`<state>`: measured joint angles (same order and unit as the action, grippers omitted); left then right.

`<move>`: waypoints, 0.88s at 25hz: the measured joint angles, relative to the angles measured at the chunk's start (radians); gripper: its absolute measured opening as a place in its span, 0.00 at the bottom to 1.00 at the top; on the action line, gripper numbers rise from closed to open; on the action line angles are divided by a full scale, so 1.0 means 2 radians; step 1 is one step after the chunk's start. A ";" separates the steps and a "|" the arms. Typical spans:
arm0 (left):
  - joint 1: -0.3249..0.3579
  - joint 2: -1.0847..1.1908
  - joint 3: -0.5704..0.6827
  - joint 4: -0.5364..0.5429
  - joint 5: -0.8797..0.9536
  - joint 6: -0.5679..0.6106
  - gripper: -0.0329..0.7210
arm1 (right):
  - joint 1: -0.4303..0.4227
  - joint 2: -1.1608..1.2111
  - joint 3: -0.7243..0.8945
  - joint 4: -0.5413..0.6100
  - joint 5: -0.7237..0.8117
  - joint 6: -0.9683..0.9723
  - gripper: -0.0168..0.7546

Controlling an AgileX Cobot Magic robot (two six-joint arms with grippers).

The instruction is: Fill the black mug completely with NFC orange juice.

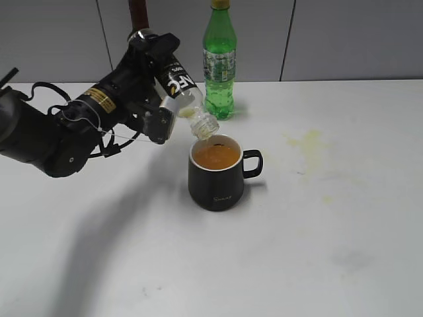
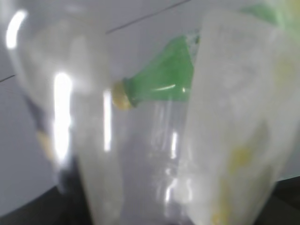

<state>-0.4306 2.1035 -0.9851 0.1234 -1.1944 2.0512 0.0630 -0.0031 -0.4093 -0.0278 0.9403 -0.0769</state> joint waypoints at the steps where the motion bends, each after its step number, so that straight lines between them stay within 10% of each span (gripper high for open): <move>1: 0.000 0.000 0.000 -0.002 0.000 -0.012 0.67 | 0.000 0.000 0.000 0.000 0.000 0.000 0.79; 11: 0.000 0.000 0.000 -0.028 0.035 -0.252 0.67 | 0.000 0.000 0.000 0.000 0.000 0.000 0.79; 22: 0.000 0.000 0.000 -0.113 0.114 -0.725 0.67 | 0.000 0.000 0.000 0.000 0.000 0.000 0.79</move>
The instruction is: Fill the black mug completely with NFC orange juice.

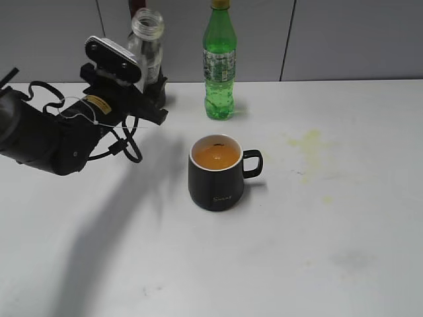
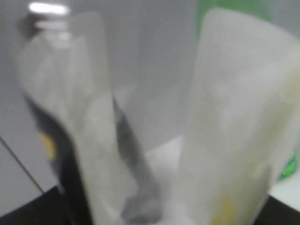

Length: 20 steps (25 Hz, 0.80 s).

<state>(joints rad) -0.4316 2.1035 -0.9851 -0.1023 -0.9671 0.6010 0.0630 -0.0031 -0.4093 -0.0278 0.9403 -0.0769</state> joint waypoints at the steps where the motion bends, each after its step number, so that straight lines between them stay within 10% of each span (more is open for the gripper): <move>1: 0.000 0.000 0.000 -0.013 0.015 -0.035 0.67 | 0.000 0.000 0.000 0.000 0.000 0.000 0.79; 10: 0.028 0.005 0.000 -0.126 0.081 -0.119 0.67 | 0.000 0.000 0.000 0.000 0.000 0.000 0.79; 20: 0.092 0.069 -0.018 -0.078 0.063 -0.182 0.67 | 0.000 0.000 0.000 0.000 0.000 0.000 0.79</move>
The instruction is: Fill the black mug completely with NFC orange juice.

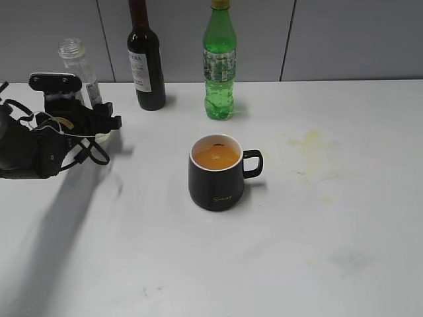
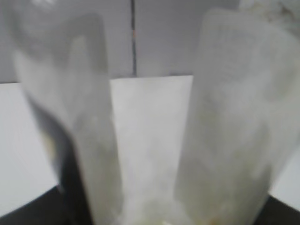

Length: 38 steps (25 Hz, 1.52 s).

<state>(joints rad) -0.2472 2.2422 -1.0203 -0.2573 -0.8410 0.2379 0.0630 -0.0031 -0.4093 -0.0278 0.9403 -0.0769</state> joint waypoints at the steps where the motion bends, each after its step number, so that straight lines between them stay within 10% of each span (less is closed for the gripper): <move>1: 0.000 0.004 -0.004 0.002 -0.002 -0.001 0.67 | 0.000 0.000 0.000 0.000 0.000 0.000 0.79; 13: 0.000 0.017 -0.017 0.032 -0.007 -0.024 0.85 | 0.000 0.000 0.000 0.000 0.000 0.000 0.79; 38: -0.017 -0.033 0.097 0.010 -0.032 -0.022 0.86 | 0.000 0.000 0.000 0.000 0.000 0.000 0.79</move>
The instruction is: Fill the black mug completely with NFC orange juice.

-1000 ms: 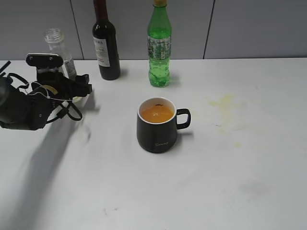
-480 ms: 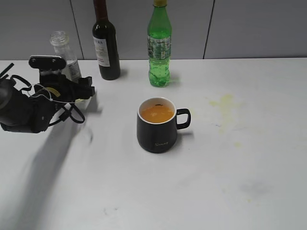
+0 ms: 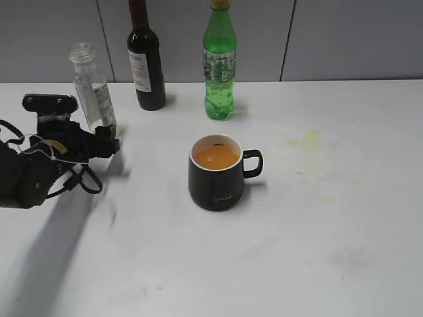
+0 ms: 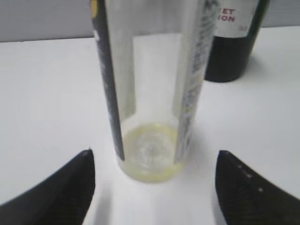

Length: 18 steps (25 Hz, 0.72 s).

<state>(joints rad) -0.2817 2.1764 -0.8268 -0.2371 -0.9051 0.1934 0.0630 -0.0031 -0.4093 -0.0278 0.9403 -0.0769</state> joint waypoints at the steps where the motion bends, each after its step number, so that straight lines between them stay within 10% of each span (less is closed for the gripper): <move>1: -0.003 -0.011 0.016 0.000 -0.001 0.005 0.86 | 0.000 0.000 0.000 0.000 0.000 0.000 0.79; 6: -0.010 -0.094 0.082 -0.006 0.039 0.021 0.86 | 0.000 0.000 0.000 0.000 0.000 0.000 0.79; 18: -0.008 -0.339 0.090 -0.022 0.484 0.037 0.83 | 0.000 0.000 0.000 0.000 0.000 0.000 0.79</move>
<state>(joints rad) -0.2968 1.4988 -0.6461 -0.2814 0.0635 0.2675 0.0630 -0.0031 -0.4093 -0.0278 0.9403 -0.0769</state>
